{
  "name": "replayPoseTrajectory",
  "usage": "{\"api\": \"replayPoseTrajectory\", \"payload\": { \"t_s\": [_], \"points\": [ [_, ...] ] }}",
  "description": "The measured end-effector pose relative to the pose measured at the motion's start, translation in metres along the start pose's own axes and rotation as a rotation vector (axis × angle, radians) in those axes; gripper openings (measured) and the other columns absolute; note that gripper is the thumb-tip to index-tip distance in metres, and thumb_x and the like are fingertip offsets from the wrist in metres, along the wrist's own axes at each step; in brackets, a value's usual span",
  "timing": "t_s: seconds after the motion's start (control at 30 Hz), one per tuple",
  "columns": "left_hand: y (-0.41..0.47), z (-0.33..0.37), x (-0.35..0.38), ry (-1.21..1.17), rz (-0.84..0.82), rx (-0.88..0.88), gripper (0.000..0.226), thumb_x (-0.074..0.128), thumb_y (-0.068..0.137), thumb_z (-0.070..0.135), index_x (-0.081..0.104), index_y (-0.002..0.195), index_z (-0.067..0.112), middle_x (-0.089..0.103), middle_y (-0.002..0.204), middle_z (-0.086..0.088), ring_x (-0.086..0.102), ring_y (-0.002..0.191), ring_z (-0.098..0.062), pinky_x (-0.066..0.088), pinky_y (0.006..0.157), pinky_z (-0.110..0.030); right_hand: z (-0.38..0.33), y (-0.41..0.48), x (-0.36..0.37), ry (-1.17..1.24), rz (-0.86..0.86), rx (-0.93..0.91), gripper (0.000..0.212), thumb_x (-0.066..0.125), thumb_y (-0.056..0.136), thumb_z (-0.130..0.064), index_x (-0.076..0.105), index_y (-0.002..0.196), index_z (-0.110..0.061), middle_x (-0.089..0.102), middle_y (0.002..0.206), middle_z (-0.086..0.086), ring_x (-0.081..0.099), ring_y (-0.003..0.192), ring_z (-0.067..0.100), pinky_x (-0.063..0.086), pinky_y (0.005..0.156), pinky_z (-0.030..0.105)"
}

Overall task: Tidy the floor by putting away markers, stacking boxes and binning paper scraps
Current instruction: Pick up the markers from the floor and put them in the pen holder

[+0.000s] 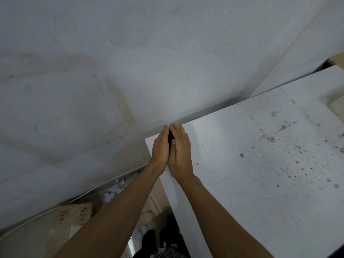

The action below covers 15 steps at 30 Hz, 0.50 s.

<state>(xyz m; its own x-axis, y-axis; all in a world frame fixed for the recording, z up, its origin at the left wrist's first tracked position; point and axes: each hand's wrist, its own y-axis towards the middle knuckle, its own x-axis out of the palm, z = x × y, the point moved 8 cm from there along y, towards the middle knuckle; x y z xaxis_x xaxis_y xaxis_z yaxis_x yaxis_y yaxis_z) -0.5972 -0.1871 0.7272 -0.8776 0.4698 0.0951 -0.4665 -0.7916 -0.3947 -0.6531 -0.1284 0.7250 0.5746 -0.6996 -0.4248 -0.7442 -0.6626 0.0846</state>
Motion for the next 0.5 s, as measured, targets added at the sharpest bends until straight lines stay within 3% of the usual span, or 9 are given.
{"api": "replayPoseTrajectory", "payload": {
  "t_s": [0.03, 0.1, 0.2, 0.27, 0.37, 0.5],
  "points": [
    [-0.001, 0.0, 0.0, -0.006, 0.001, 0.001, 0.046, 0.033, 0.102, 0.051, 0.071, 0.111, 0.027, 0.075, 0.102, 0.01, 0.069, 0.098, -0.003, 0.051, 0.078, -0.015, 0.005, 0.001, 0.003, 0.163, -0.084, -0.004, 0.049, 0.03, 0.104, -0.015, 0.029, 0.153, -0.017, 0.031, 0.159, -0.004, 0.021, 0.149, 0.011, 0.02, 0.122, 0.035],
    [-0.003, 0.003, -0.002, 0.017, 0.012, 0.035, 0.042, 0.035, 0.103, 0.046, 0.072, 0.109, 0.027, 0.075, 0.099, 0.013, 0.069, 0.094, 0.0, 0.05, 0.072, -0.009, -0.003, 0.007, -0.006, 0.005, -0.04, -0.18, 0.047, 0.037, 0.106, -0.021, 0.03, 0.152, -0.018, 0.026, 0.161, -0.002, 0.02, 0.15, 0.013, 0.02, 0.122, 0.042],
    [-0.004, 0.006, -0.003, 0.058, 0.014, 0.086, 0.032, 0.041, 0.103, 0.039, 0.071, 0.108, 0.028, 0.074, 0.099, 0.013, 0.068, 0.094, -0.001, 0.052, 0.074, -0.012, -0.009, 0.002, -0.01, 0.058, -0.041, -0.213, 0.046, 0.033, 0.106, -0.033, 0.026, 0.152, -0.035, 0.024, 0.161, -0.01, 0.025, 0.147, 0.008, 0.029, 0.118, 0.029],
    [-0.003, 0.004, -0.004, 0.097, 0.017, 0.097, 0.026, 0.044, 0.102, 0.034, 0.069, 0.109, 0.031, 0.073, 0.102, 0.014, 0.067, 0.098, -0.002, 0.053, 0.083, -0.018, -0.006, -0.001, -0.009, 0.049, -0.042, -0.155, 0.044, 0.033, 0.107, -0.026, 0.033, 0.151, -0.027, 0.031, 0.159, -0.008, 0.028, 0.147, 0.009, 0.031, 0.118, 0.033],
    [-0.003, -0.001, -0.005, 0.144, 0.004, 0.101, 0.031, 0.038, 0.105, 0.03, 0.067, 0.107, 0.04, 0.072, 0.103, 0.021, 0.065, 0.099, 0.005, 0.05, 0.083, -0.011, 0.002, -0.01, -0.012, -0.051, -0.044, -0.243, 0.042, 0.038, 0.106, -0.014, 0.041, 0.147, -0.013, 0.037, 0.154, -0.005, 0.032, 0.146, 0.014, 0.032, 0.118, 0.042],
    [-0.002, -0.007, -0.002, 0.16, -0.019, 0.07, 0.032, 0.037, 0.104, 0.035, 0.066, 0.105, 0.048, 0.07, 0.108, 0.022, 0.064, 0.1, 0.006, 0.049, 0.085, -0.012, 0.005, -0.009, -0.01, -0.042, -0.055, -0.219, 0.038, 0.031, 0.105, -0.034, 0.035, 0.143, -0.033, 0.038, 0.152, -0.004, 0.039, 0.141, 0.014, 0.034, 0.116, 0.04]
  ]
}}
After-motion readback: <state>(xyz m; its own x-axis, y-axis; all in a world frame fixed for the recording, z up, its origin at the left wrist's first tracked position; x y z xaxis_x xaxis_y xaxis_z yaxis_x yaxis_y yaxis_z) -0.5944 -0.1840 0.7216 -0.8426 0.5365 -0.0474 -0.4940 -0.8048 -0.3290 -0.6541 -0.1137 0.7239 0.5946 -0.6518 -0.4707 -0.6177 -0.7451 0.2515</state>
